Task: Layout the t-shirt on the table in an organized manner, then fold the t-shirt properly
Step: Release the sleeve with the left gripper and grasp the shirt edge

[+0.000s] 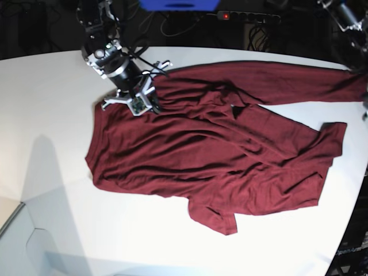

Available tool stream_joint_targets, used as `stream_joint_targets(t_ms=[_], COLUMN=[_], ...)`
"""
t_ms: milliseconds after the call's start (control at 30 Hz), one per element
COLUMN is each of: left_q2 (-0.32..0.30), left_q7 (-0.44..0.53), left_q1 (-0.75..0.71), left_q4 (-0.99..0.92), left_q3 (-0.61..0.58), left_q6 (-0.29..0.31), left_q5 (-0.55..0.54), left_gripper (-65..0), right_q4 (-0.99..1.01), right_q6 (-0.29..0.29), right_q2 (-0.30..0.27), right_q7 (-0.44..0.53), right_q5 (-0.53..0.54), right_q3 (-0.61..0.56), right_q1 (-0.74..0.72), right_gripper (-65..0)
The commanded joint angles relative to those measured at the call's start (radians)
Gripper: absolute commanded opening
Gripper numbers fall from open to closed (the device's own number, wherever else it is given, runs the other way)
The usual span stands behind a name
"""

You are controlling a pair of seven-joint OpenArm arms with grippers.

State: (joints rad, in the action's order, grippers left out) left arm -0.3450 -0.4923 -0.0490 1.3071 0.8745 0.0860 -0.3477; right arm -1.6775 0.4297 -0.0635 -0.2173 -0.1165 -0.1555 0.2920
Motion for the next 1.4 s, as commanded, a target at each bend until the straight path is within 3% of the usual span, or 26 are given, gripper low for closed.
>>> stream_joint_targets(t_ms=[0, 167, 333, 1033, 1100, 1300, 1367], left_q2=[-0.010, -0.006, -0.006, -0.015, -0.015, -0.041, -0.041], left_q7=[0.010, 0.011, 0.028, 0.211, 0.211, 0.206, 0.205], left_q1=[0.018, 0.068, 0.093, 0.134, 0.133, 0.130, 0.128], left_q4=[0.002, -0.025, -0.067, -0.340, -0.341, -0.344, -0.346], left_q3=[-0.002, -0.150, -0.217, -0.286, -0.286, -0.285, -0.283], left_q6=[-0.002, -0.002, -0.002, -0.002, -0.002, -0.004, -0.004], left_q5=[0.003, 0.003, 0.003, 0.003, 0.003, 0.003, 0.003], left_gripper=[-34.3, -34.3, -34.3, -35.0, -38.9, -65.0, -64.3], right_q4=[-0.020, -0.022, -0.022, -0.022, -0.022, -0.022, -0.022], right_q6=[0.004, 0.004, 0.004, 0.004, 0.004, 0.004, 0.004], right_q2=[0.000, 0.003, 0.000, -0.002, -0.002, -0.002, -0.002], right_q7=[0.029, 0.029, 0.028, 0.028, 0.028, 0.028, 0.028], right_q5=[0.011, 0.011, 0.011, 0.008, 0.008, 0.007, 0.007], right_q3=[0.001, 0.001, 0.001, 0.001, 0.001, 0.001, 0.001], right_q1=[-0.006, -0.006, -0.006, -0.004, -0.004, -0.004, -0.004], right_gripper=[-65.0, -65.0, -65.0, -65.0, -65.0, -65.0, -65.0])
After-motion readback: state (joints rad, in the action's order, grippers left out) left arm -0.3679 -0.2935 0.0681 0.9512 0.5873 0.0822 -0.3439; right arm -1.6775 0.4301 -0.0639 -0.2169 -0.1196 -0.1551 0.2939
